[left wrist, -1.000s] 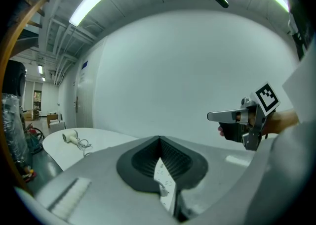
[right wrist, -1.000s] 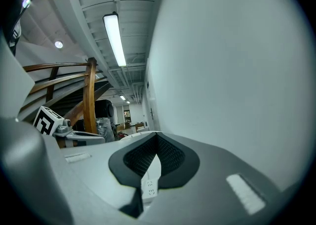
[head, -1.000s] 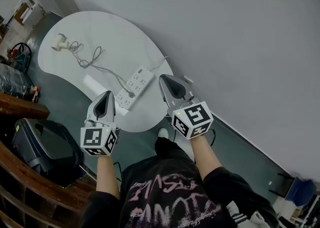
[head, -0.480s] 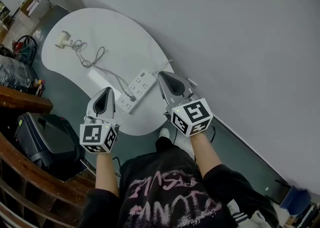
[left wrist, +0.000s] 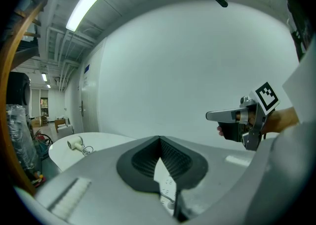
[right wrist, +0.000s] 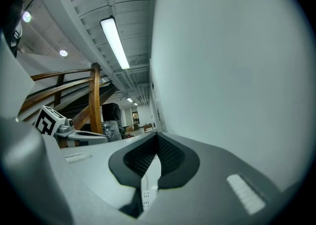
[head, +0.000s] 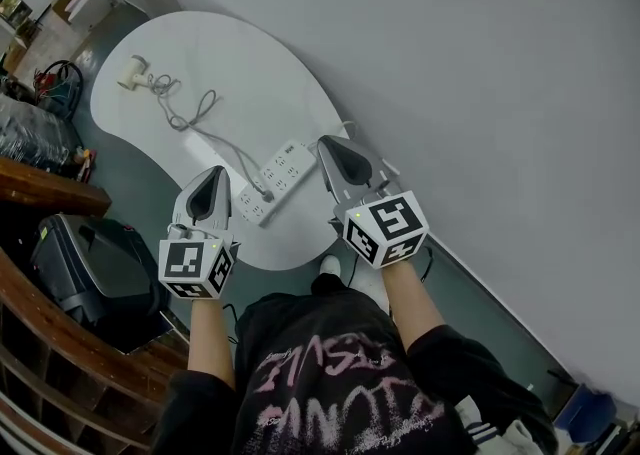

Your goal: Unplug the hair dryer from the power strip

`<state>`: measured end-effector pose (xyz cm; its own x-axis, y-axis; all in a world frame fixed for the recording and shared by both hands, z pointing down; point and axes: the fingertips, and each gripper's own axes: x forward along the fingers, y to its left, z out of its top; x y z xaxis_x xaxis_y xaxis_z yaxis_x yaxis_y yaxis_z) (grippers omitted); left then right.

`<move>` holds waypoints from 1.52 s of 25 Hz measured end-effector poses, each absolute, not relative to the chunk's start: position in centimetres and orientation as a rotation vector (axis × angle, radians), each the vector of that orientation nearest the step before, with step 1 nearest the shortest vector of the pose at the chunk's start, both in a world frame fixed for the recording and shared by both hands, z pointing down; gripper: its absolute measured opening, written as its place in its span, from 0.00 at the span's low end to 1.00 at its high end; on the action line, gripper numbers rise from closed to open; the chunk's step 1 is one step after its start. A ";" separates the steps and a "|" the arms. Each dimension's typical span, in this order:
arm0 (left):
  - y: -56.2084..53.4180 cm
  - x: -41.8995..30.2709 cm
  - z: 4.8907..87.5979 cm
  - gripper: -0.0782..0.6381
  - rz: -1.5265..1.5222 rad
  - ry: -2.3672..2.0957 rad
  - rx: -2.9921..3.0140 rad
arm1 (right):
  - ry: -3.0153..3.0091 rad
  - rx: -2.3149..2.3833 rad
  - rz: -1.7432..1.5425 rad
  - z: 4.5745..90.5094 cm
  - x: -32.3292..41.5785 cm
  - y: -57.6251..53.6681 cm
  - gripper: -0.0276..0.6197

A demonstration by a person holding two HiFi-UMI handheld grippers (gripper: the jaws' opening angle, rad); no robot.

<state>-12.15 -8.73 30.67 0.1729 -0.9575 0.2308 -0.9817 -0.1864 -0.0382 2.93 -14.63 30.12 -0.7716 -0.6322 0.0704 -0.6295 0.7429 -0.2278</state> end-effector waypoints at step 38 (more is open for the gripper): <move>-7.3 -13.5 30.2 0.11 0.276 -1.905 2.341 | 2.927 -1.064 -0.405 30.3 0.9 -13.5 0.07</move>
